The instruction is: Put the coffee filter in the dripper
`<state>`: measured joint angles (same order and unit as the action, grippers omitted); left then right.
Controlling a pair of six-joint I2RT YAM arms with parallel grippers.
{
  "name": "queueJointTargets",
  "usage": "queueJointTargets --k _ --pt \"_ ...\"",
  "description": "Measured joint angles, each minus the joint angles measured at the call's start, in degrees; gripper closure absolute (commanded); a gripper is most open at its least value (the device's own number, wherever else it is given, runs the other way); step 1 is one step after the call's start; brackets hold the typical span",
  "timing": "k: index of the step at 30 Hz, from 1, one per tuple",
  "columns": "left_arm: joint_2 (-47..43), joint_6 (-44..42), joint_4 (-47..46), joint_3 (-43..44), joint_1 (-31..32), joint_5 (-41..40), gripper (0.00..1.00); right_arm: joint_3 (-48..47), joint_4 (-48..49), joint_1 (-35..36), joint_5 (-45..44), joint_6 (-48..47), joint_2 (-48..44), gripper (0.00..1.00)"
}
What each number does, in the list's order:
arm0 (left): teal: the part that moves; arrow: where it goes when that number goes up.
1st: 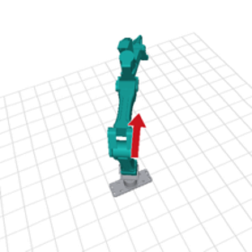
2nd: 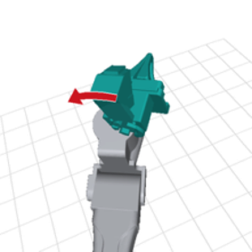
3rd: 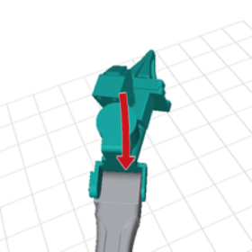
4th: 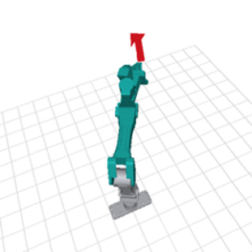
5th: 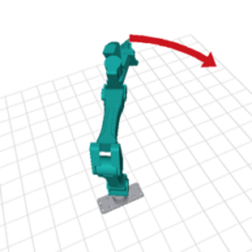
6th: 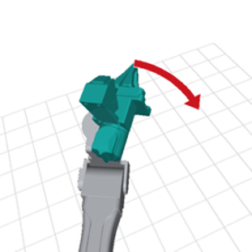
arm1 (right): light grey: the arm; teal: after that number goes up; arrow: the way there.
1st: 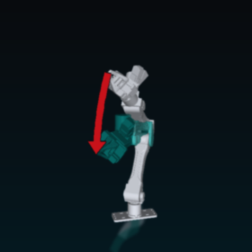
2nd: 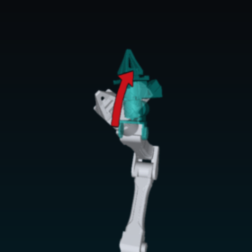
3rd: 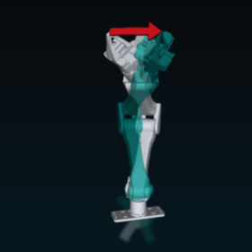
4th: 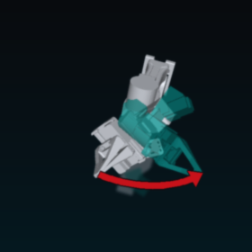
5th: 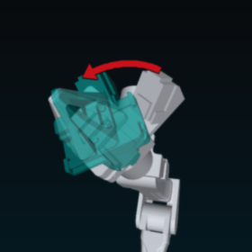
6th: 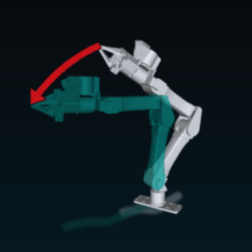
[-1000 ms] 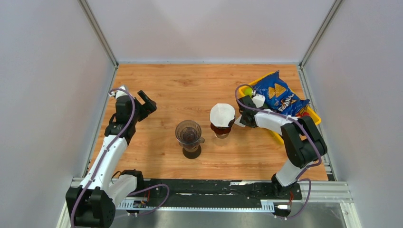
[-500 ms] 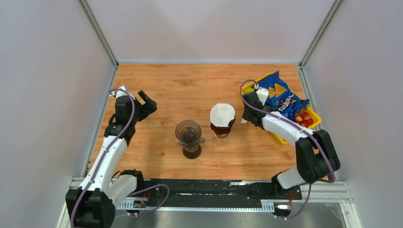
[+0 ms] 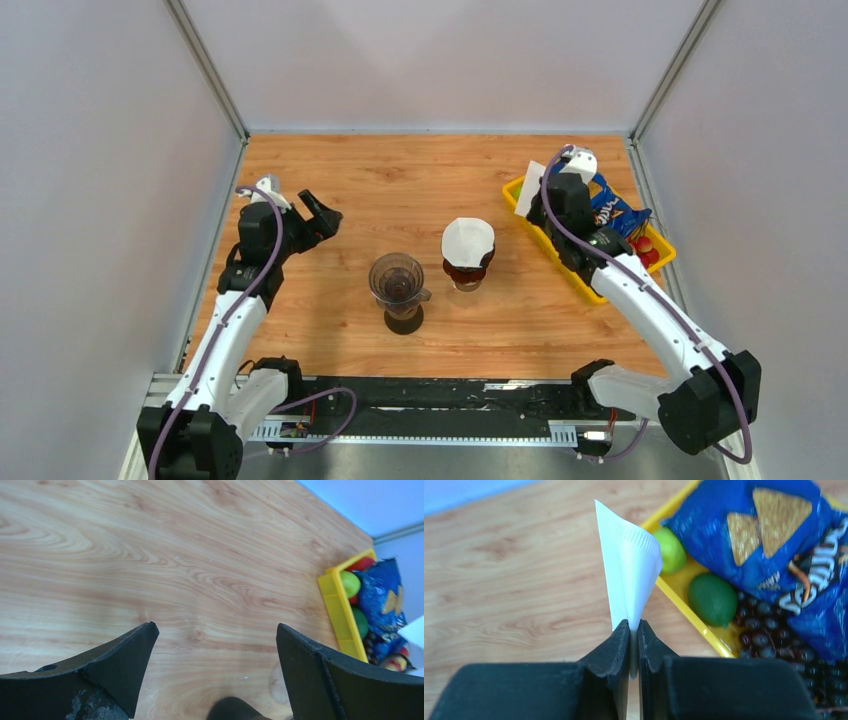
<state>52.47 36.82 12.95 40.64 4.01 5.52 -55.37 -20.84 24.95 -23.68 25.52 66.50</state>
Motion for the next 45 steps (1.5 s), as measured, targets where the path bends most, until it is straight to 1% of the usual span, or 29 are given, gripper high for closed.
queueJointTargets --k 3,7,11,15,18,21,25,30,33,41,45 --pt "-0.39 -0.17 -2.12 0.0 0.0 5.2 0.0 -4.02 0.66 0.0 2.1 -2.62 -1.31 0.88" --pt "-0.74 -0.28 -4.2 0.02 -0.02 11.23 0.0 -7.54 4.07 0.0 9.55 -5.75 -1.99 0.87" --pt "-0.96 -0.2 -5.92 0.17 -0.02 15.74 0.0 -10.01 6.58 0.02 22.43 -8.79 -1.01 0.87" --pt "-0.94 0.46 -9.22 0.44 -0.02 20.92 0.0 -13.46 8.07 1.07 34.77 -11.19 2.84 0.87" --pt "-0.24 2.01 -13.46 0.81 -0.02 26.21 0.0 -16.06 8.46 2.95 42.6 -12.46 6.45 0.87" --pt "1.79 3.93 -18.16 1.62 0.07 31.52 0.0 -18.25 8.66 6.03 48.57 -13.81 10.08 0.86" --pt "3.87 5.95 -21.92 2.36 1.33 35.71 0.0 -20.11 8.74 10.45 52.43 -15.69 13.7 0.86" --pt "4.31 5.9 -22.12 3.98 5.16 37.0 0.0 -21.31 8.72 13.84 55.52 -17.14 16.55 0.86" --pt "4.22 5.51 -22.12 4.66 6.88 37.31 0.0 -21.53 8.7 14.23 57.27 -17.35 17.16 0.86" --pt "4.15 5.22 -22.18 4.74 7.65 37.79 0.0 -21.86 8.72 14.38 62.79 -17.64 17.53 0.86" --pt "4.68 5.42 -22.73 4.85 8.2 38.42 0.04 -21.94 8.66 14.43 64.28 -17.73 17.7 0.86"
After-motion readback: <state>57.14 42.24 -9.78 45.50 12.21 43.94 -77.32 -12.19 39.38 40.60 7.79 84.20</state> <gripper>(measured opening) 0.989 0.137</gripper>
